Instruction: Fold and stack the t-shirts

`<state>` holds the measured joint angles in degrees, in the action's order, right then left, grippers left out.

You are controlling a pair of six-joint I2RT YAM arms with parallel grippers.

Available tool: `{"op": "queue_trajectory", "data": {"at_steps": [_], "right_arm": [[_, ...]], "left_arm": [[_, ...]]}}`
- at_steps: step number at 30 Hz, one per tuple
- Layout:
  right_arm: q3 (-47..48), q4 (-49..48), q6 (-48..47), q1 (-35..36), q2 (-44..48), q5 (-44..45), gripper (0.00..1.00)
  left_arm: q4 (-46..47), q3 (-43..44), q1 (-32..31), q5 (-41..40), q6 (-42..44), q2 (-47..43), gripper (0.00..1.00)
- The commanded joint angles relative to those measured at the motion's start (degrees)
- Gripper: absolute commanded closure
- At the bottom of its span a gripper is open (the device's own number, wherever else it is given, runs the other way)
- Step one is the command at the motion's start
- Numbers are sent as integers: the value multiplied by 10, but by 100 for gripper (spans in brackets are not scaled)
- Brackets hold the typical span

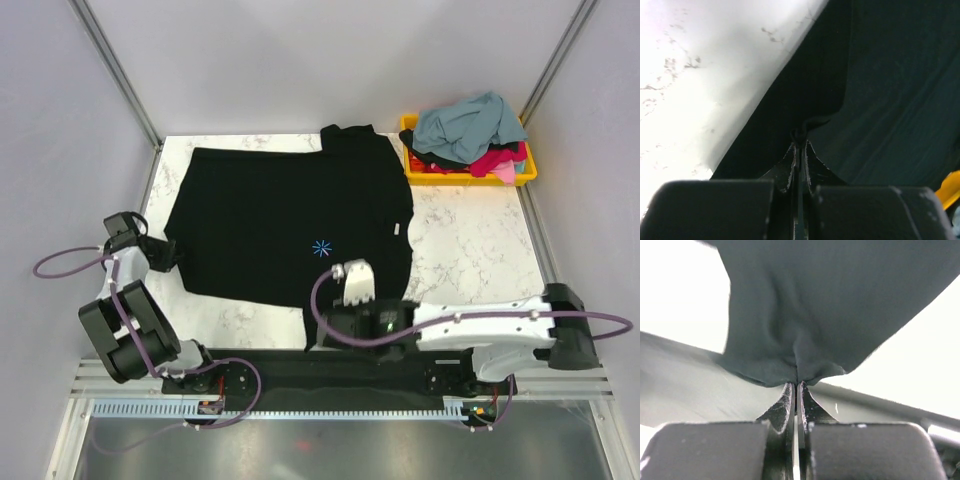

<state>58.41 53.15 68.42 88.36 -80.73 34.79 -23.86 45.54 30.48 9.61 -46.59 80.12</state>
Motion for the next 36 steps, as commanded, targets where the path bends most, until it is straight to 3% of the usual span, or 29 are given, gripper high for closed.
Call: {"op": "queue_trajectory", "data": {"at_steps": [1,5,11,24,36], "right_arm": [[112,89,-86,-98,52,152,100],[171,19,-262,-211,54,139,100],[253,-86,-401,-351,-24,59,100],[349,-148,-497,-482,-122,-40,100],[402,-163,-513,-559,-217,-104,100]], "left_arm": [[-12,-9,-3,24,34,-30,98],[-32,0,-3,30,50,-35,98],[-75,43,-3,31,85,-18,98],[-153,154,-8,-52,151,11,98],[-186,291,-42,-95,131,74,98]]}}
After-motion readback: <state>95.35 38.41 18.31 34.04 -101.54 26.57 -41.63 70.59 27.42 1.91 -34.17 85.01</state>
